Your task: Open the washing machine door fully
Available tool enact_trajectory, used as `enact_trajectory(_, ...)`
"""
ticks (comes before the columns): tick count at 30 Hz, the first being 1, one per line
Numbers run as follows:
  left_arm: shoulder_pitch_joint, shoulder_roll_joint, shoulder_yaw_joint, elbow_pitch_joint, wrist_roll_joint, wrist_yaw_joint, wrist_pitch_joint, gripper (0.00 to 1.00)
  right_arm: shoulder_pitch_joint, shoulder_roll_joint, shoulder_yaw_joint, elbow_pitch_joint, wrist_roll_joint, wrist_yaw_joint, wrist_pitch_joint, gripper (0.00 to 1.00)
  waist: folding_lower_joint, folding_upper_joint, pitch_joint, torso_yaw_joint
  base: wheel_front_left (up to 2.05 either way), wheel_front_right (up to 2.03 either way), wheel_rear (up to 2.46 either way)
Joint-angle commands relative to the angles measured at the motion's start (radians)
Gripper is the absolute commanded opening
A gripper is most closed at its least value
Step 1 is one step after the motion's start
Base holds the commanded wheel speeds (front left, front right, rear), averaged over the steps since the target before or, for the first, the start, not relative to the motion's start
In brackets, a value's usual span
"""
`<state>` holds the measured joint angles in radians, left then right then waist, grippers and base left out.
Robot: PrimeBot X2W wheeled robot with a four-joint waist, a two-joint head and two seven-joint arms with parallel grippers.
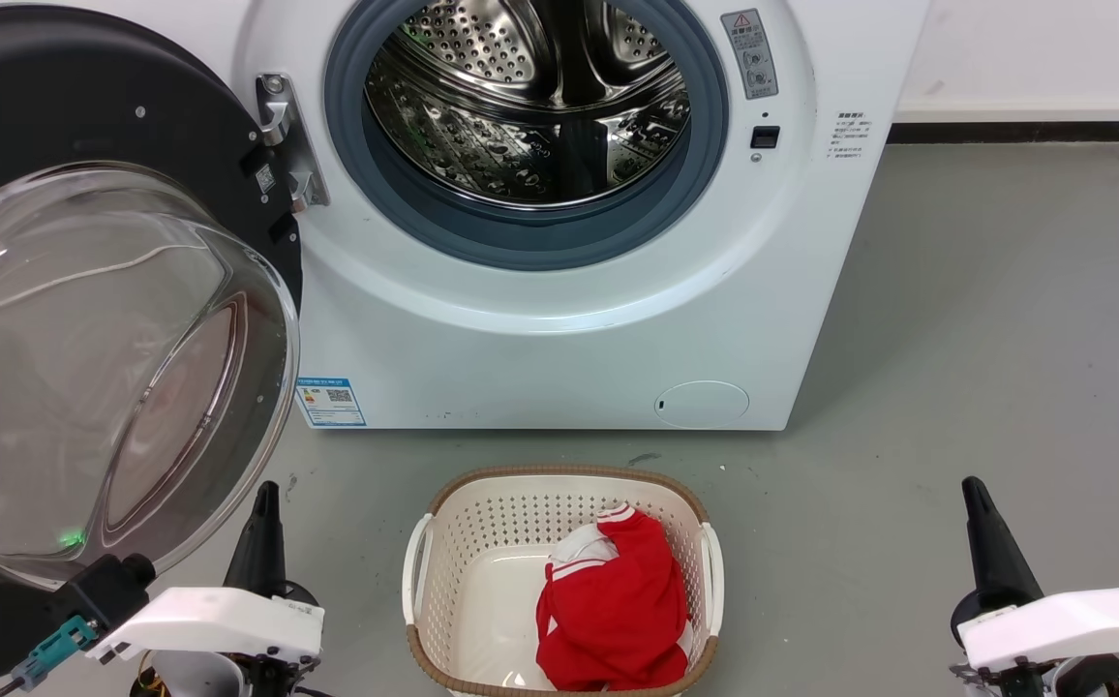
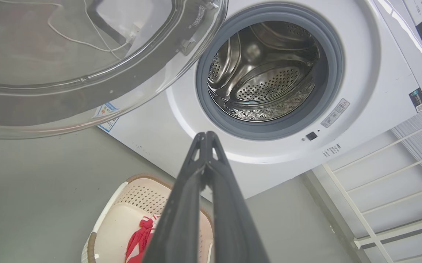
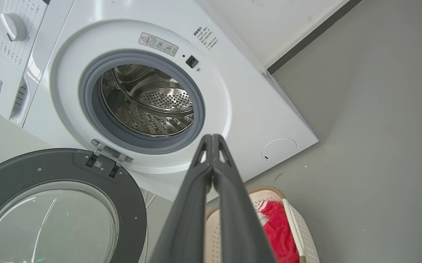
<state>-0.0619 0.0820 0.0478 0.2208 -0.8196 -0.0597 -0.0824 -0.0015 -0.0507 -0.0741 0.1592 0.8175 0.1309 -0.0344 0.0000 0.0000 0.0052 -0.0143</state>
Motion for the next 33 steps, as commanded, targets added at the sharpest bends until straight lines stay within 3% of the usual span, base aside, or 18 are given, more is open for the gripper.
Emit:
enact_trajectory(1, -0.025, 0.000, 0.007, -0.009, -0.026, -0.006, 0.004, 0.00, -0.031, -0.003, -0.003, -0.008, 0.026, 0.000, 0.003, 0.00, 0.0000, 0.0000, 0.000, 0.000, 0.00, 0.00, 0.00)
enact_trajectory(33, -0.040, -0.016, 0.038, 0.008, -0.409, -0.039, 0.102, 0.00, -0.072, -0.003, -0.021, 0.039, 0.412, 0.000, 0.076, 0.00, 0.0000, 0.0000, -0.001, 0.006, 0.00, 0.00, 0.00)
